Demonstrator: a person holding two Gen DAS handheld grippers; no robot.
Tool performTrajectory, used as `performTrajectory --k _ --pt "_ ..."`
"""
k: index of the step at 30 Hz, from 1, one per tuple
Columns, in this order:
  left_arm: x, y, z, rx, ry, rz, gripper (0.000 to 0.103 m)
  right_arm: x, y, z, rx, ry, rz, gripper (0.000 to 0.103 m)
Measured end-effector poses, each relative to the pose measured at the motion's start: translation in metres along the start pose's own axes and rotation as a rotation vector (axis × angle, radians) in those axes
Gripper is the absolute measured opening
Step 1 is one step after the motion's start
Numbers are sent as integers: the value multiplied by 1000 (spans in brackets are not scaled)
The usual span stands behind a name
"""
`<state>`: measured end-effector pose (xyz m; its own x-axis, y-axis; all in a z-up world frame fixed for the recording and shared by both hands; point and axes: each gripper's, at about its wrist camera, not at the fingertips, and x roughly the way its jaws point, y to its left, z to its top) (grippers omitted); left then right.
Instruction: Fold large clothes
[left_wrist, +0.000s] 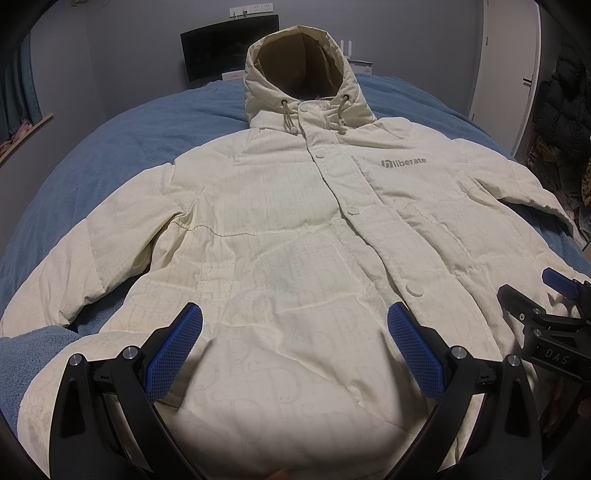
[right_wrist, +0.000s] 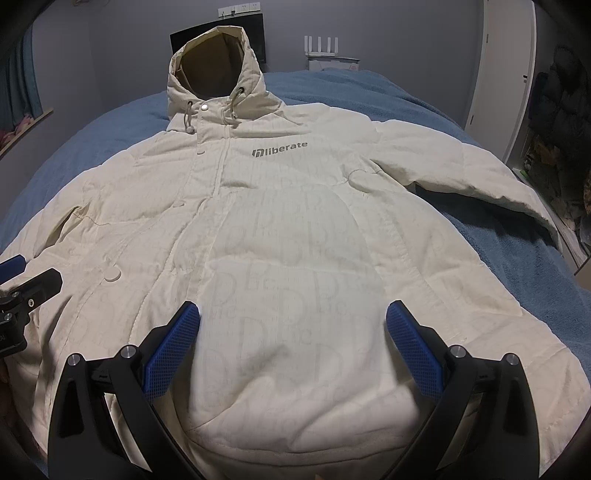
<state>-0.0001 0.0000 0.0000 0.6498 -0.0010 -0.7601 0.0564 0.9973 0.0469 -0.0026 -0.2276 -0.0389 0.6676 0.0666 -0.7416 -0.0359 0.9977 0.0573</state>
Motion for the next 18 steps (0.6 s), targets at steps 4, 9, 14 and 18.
performTrajectory --k 4,9,14,18 --pt "0 0 0 0 2 0 97 -1 -1 2 1 1 1 97" --pt "0 0 0 0 1 0 97 -1 -1 3 1 3 1 97" --pt "0 0 0 0 2 0 97 0 -1 3 1 3 1 97" --pt "0 0 0 0 2 -1 97 -1 -1 4 2 5 2 97"
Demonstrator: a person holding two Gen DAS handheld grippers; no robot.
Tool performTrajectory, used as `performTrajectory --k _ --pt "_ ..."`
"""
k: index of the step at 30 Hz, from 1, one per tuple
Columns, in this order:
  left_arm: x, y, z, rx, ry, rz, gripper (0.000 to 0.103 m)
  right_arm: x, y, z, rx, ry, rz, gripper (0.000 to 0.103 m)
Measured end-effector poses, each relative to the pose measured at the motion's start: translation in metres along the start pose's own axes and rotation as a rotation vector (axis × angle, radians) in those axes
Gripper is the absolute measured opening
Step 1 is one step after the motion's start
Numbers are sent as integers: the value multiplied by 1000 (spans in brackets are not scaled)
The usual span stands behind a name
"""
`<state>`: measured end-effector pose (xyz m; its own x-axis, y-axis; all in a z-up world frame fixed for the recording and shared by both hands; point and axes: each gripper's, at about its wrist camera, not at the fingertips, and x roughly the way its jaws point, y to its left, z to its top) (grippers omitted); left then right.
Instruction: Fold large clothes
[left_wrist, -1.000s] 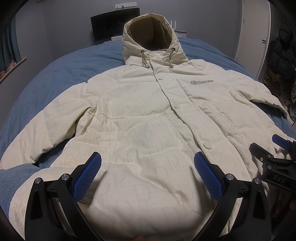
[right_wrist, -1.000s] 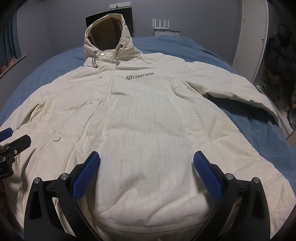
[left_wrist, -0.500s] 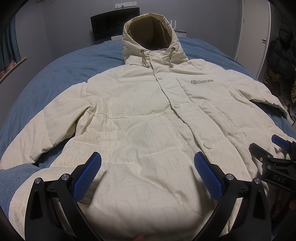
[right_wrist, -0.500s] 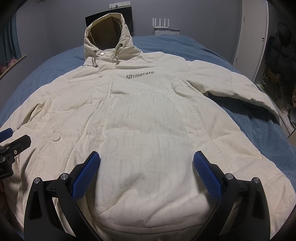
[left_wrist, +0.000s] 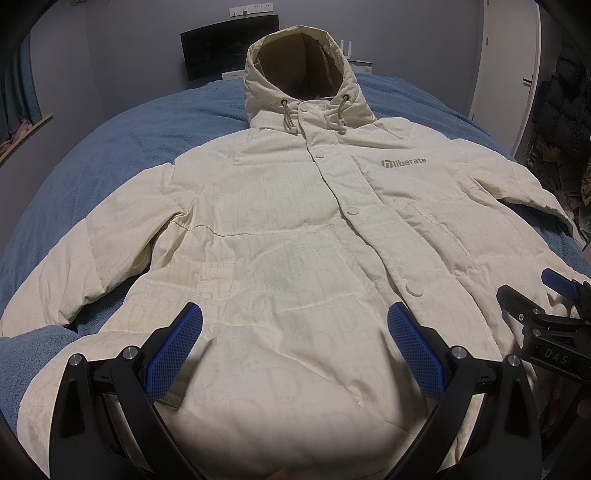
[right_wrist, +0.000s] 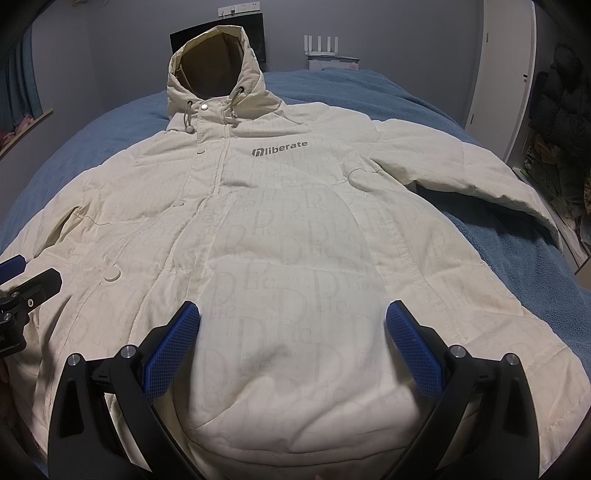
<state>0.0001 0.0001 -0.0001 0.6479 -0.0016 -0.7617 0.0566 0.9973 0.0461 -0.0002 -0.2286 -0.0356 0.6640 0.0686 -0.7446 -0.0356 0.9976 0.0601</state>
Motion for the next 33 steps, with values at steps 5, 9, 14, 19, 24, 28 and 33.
performTrajectory --k 5,9,14,19,24,28,33 --pt "0 0 0 0 0 0 97 1 0 -1 1 1 1 97" --pt "0 0 0 0 0 0 97 0 0 1 1 2 1 97" --pt "0 0 0 0 1 0 97 0 -1 1 3 2 2 97" --pt "0 0 0 0 1 0 97 0 -1 1 3 3 2 97" --pt "0 0 0 -1 1 -1 97 1 -1 0 3 1 4 97" --pt "0 0 0 -1 1 -1 97 1 -1 -2 8 -5 5 97" --pt "-1 -5 0 22 2 28 97 -13 -10 3 60 -50 34 97"
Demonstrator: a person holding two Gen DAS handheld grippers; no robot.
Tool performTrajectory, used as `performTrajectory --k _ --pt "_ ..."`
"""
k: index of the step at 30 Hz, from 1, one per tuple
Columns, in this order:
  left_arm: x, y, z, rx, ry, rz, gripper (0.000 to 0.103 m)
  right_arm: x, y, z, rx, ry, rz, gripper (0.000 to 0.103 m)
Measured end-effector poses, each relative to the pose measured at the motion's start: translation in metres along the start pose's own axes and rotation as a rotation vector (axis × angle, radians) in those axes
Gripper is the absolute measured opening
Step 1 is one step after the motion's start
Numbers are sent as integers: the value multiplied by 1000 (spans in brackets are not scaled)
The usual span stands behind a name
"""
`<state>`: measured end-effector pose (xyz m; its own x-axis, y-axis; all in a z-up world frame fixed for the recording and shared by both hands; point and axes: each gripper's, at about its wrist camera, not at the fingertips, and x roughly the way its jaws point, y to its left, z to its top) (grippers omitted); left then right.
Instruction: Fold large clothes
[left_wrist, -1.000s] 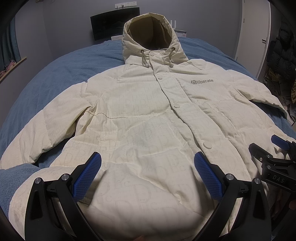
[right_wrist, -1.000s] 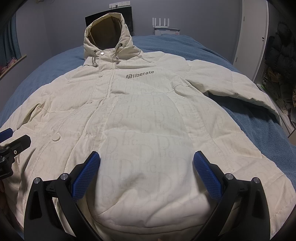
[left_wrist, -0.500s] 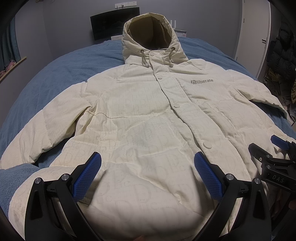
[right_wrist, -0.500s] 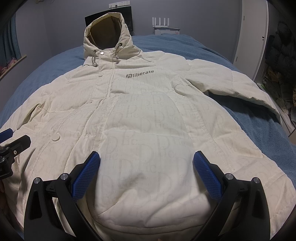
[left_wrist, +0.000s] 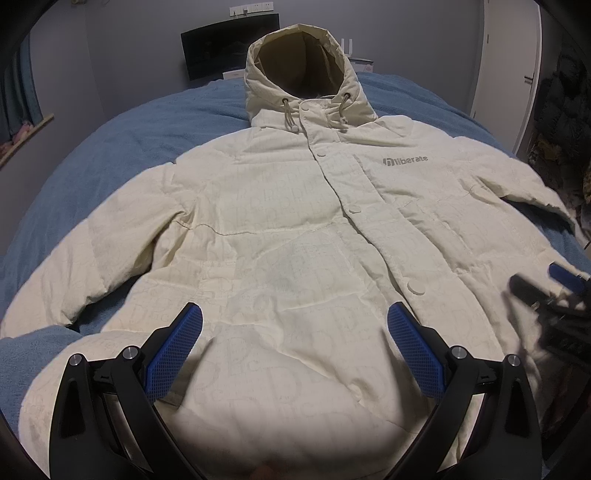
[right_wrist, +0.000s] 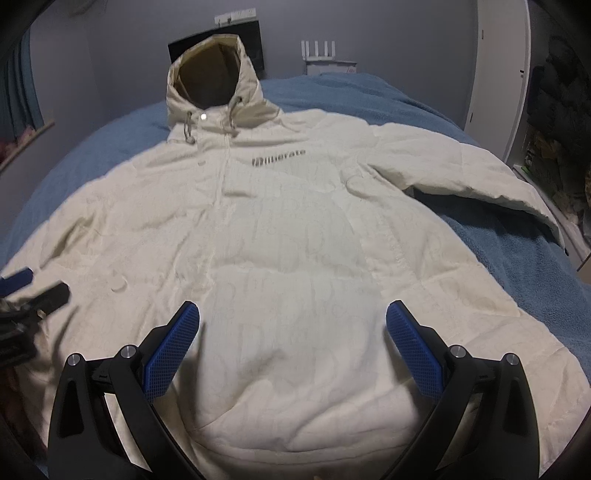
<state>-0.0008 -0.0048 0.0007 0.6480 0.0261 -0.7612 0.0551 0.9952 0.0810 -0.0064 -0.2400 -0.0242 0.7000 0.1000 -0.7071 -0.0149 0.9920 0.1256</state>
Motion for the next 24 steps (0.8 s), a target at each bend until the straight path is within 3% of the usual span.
performTrajectory --k 3,6,11,15,19,24 --pt "-1 -3 1 19 -2 11 97 -17 -15 14 56 -55 -49 97" --pt "-8 0 11 22 7 -24 97 -40 -41 37 128 -124 -115 97" --pt "-32 6 49 51 -80 -22 97 -63 -89 77 182 -223 -306 97" --pt "-30 4 87 110 -133 58 97 -48 -134 105 242 -154 -330 97" --pt "-8 12 114 98 -84 75 97 -24 -181 115 344 -90 -323 97" --pt "22 31 133 23 -45 168 97 20 -231 117 401 18 -330 97"
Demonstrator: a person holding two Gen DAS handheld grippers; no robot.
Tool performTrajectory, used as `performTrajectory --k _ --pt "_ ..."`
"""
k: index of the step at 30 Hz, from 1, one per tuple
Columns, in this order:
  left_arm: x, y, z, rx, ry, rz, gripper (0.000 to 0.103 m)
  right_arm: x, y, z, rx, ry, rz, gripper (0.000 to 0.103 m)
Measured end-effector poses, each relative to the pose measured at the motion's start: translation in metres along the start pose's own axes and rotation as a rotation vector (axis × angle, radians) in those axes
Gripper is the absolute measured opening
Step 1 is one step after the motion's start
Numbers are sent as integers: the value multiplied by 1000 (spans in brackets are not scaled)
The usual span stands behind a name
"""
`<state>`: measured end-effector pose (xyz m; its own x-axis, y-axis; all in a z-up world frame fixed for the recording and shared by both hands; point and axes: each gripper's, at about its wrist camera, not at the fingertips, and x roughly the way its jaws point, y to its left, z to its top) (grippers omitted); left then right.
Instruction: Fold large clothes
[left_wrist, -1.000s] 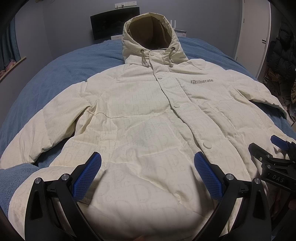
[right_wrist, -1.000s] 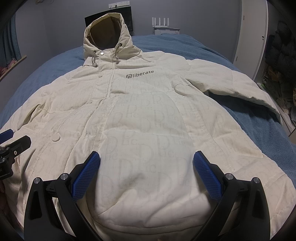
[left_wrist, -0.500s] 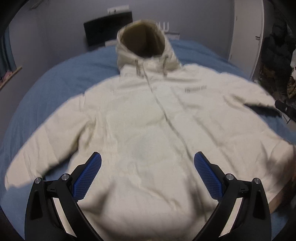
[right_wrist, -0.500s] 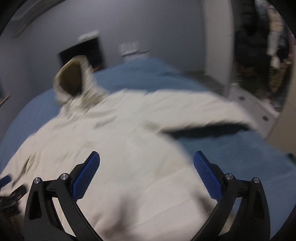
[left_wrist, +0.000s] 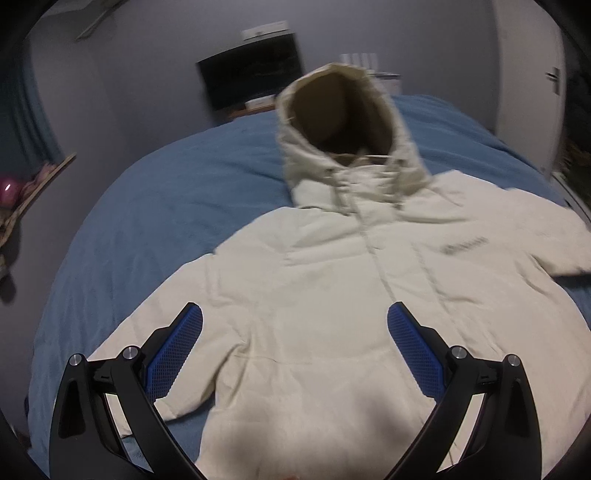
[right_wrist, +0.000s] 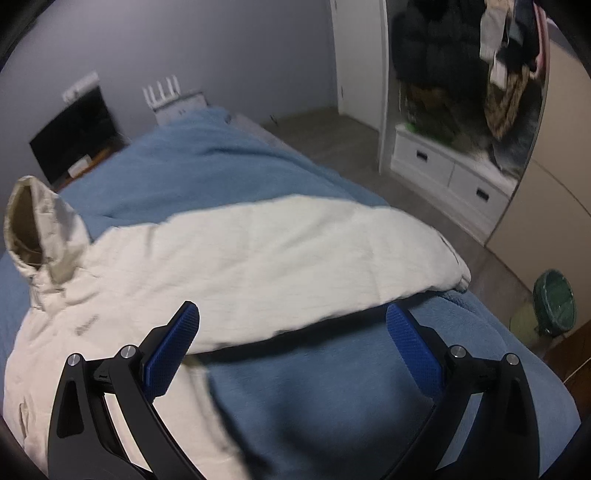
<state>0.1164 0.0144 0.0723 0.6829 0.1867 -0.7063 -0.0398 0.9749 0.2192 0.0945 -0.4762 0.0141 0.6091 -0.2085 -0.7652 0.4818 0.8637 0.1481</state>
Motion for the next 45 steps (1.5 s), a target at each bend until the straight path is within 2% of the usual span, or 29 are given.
performTrajectory --k 3,6,8,10,11,15,16,17,19,23,25,29,32,34,38,42,45 --pt "16 9 -2 -33 2 40 97 25 -20 0 81 56 18 97" --pt "37 9 -15 -19 25 -4 97 54 -38 -7 203 149 64 96" --pt "49 11 -22 -18 56 -39 97 71 -49 -9 283 199 101 83" --pt "59 14 -27 -50 93 -82 97 83 -58 -6 352 208 126 74" --pt "62 16 -27 -63 101 -96 97 87 -64 -1 382 197 127 67" --pt "68 13 -25 -59 83 -102 97 99 -83 20 442 125 114 55" --pt "68 13 -25 -58 81 -102 97 100 -87 24 457 109 112 47" --pt "71 13 -25 -61 82 -106 97 100 -92 28 477 82 120 35" --pt "75 15 -25 -71 87 -105 97 95 -91 37 473 36 130 23" --pt "81 22 -23 -106 98 -111 97 44 -59 61 281 -156 127 16" --pt "78 24 -19 -112 79 -105 97 13 -34 70 200 -240 162 14" --pt "74 26 -12 -109 48 -89 97 -57 40 80 -14 -410 277 13" --pt "76 27 -13 -117 54 -93 97 -100 99 71 -167 -460 385 13" --pt "77 30 -13 -128 60 -99 97 -118 134 63 -243 -442 462 13" --pt "75 34 -13 -148 52 -107 97 -127 201 38 -355 -326 597 13" --pt "74 38 -13 -164 50 -114 97 -116 252 -3 -451 -204 660 13" --pt "74 38 -15 -166 48 -123 97 -102 275 -42 -499 -98 680 13"
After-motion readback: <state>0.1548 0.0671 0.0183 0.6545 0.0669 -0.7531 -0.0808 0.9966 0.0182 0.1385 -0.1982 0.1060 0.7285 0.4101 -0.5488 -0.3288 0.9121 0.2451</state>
